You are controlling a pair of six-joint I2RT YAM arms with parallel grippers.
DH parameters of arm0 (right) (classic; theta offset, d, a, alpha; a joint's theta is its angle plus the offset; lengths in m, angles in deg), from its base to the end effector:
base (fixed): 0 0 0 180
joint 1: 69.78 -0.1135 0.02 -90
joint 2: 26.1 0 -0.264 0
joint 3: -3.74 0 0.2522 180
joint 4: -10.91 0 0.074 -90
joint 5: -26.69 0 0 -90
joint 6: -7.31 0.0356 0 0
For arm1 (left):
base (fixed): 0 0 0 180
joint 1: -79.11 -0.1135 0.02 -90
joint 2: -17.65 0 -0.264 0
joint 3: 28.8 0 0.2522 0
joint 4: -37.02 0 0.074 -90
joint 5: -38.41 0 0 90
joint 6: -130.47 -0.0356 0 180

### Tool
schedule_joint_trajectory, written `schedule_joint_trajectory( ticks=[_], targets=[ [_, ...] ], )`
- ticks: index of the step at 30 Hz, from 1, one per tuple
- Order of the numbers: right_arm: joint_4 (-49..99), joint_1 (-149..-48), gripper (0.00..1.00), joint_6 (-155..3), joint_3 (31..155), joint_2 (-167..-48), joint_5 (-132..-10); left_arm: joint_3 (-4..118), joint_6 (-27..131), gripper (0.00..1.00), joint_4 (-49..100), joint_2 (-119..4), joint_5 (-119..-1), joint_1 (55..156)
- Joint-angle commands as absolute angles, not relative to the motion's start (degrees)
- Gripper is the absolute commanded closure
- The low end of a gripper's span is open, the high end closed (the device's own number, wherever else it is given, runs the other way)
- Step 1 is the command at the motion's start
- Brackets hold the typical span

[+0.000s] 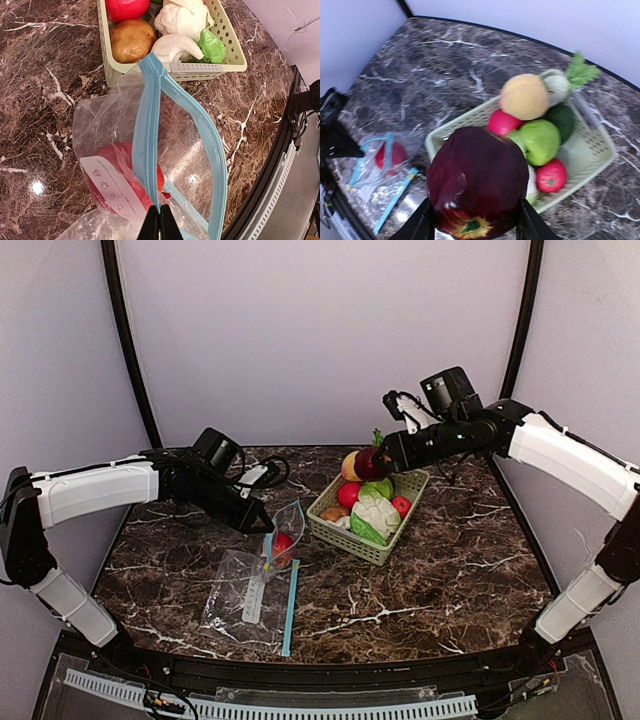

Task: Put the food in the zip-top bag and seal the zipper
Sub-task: Pick up the fake vegetable from the bin, then adjust the zipper food storage bag at the center of the board.

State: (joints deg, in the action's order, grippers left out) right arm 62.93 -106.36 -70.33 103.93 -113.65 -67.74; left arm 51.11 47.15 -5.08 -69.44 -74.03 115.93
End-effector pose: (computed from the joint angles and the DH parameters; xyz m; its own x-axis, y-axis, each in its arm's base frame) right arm 0.2709 0.2045 0.3630 -0.6351 -0.2056 -0.7445 -0.5182 0.8282 0.2133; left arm 0.2533 -0.2066 0.2646 -0.6902 0.3824 -0.6143 0.6776 0.6395 -0.3632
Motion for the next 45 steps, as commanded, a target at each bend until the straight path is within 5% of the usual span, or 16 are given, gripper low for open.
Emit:
schedule_joint_trajectory(
  ticks=[1,23,45],
  targets=[
    [55.7,-111.2,0.59,-65.3,100.7,-112.6,-81.9,50.1,47.4,0.99,-4.9,-69.5,-75.0,115.8],
    [40.0,-119.6,0.58,-55.8,101.4,-125.7,-96.7,49.8,47.6,0.99,-4.7,-69.2,-74.7,115.8],
    [49.4,-119.6,0.59,-52.4,105.0,-130.9,-88.1,49.4,47.5,0.99,-3.7,-68.8,-77.0,115.7]
  ],
)
